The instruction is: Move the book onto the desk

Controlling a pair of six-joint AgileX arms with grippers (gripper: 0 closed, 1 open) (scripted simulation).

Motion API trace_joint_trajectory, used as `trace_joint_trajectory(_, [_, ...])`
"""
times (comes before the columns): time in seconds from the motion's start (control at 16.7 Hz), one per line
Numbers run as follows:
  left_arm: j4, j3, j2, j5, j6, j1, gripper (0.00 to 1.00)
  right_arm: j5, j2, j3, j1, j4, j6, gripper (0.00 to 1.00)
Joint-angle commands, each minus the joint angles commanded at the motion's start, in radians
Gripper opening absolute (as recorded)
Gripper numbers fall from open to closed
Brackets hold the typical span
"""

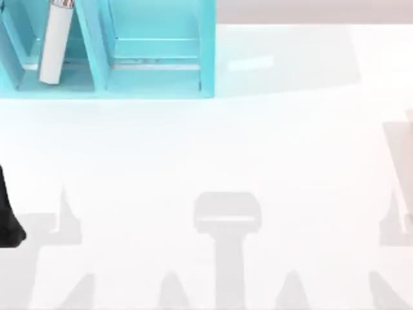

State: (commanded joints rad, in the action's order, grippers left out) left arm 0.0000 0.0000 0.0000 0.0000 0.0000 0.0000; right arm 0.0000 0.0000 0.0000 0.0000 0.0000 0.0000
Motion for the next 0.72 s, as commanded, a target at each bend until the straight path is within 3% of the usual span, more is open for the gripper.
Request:
trace_joint_trajectory(0.36, [0.091, 0.054, 0.104, -0.012, 0.025, -0.005, 1.00, 0.000, 0.000, 0.000, 0.000, 0.000, 0.000, 1.00])
trace_joint_trajectory(0.72, [0.398, 0.228, 0.569, -0.046, 0.112, -0.035, 1.00, 0.000, 0.000, 0.000, 0.000, 0.000, 0.000, 1.00])
